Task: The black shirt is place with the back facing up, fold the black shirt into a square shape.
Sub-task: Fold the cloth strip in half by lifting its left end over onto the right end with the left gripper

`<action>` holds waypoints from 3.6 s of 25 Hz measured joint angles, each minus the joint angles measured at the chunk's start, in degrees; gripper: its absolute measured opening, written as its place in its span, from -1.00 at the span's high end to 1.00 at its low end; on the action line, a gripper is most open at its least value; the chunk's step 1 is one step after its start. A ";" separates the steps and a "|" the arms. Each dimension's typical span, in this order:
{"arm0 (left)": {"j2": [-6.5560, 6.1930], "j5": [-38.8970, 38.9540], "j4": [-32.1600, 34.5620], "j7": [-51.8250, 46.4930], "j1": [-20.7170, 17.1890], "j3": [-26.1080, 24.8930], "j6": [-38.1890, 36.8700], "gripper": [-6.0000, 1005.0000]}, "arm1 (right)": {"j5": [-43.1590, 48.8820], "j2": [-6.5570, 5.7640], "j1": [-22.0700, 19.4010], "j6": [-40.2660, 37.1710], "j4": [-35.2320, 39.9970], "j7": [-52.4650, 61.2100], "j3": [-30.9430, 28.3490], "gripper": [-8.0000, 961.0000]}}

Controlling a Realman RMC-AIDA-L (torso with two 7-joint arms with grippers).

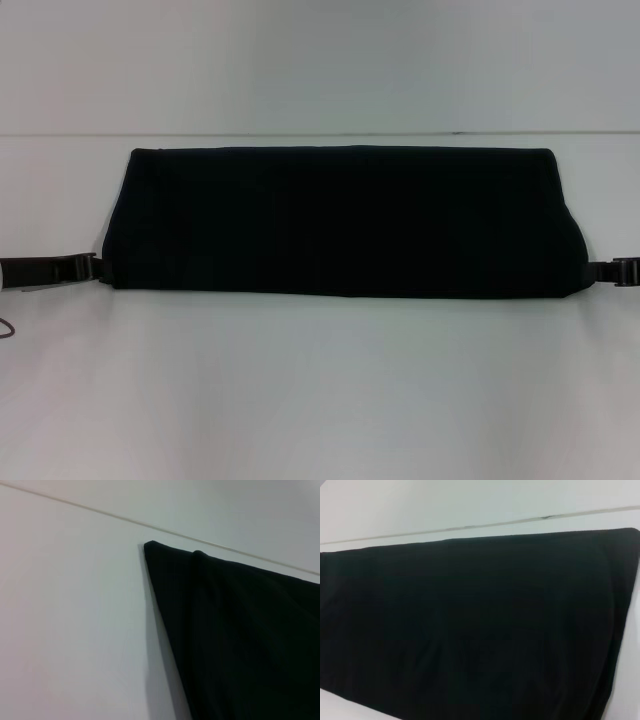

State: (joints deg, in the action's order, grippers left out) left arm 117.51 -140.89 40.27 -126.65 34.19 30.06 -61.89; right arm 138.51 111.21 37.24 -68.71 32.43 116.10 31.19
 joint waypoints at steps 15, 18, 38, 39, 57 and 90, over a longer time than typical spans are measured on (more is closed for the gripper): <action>0.28 0.18 5.49 0.12 -3.59 -1.21 -8.23 0.99 | 0.00 -1.22 -1.68 0.07 0.09 -1.13 -2.11 0.98; 0.28 0.09 5.90 0.44 -4.09 -1.26 -9.34 0.99 | 0.00 -1.27 -1.81 -0.09 0.10 -1.29 -2.12 0.98; -0.55 -0.01 6.14 2.75 -4.40 -4.04 -16.14 0.99 | -0.09 -1.28 -2.38 -2.30 0.09 -2.14 -3.90 0.98; -0.72 -0.02 6.16 2.67 -4.32 -4.23 -16.93 0.99 | -0.09 -1.38 -2.50 -2.59 0.10 -2.13 -4.30 0.98; -2.49 -0.09 5.78 -4.74 -4.64 -15.22 -38.13 -0.09 | -8.24 -1.85 -7.17 -21.55 7.76 -6.99 -10.46 -0.10; -3.12 -0.13 -10.12 -36.51 -2.00 -16.01 -19.25 -0.90 | -9.56 -0.56 0.38 -23.88 6.67 -13.89 -7.25 -0.94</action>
State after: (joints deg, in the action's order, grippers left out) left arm 114.39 -141.02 30.15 -163.16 32.19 14.05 -81.14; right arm 128.95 110.65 37.62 -92.58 39.10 102.21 23.94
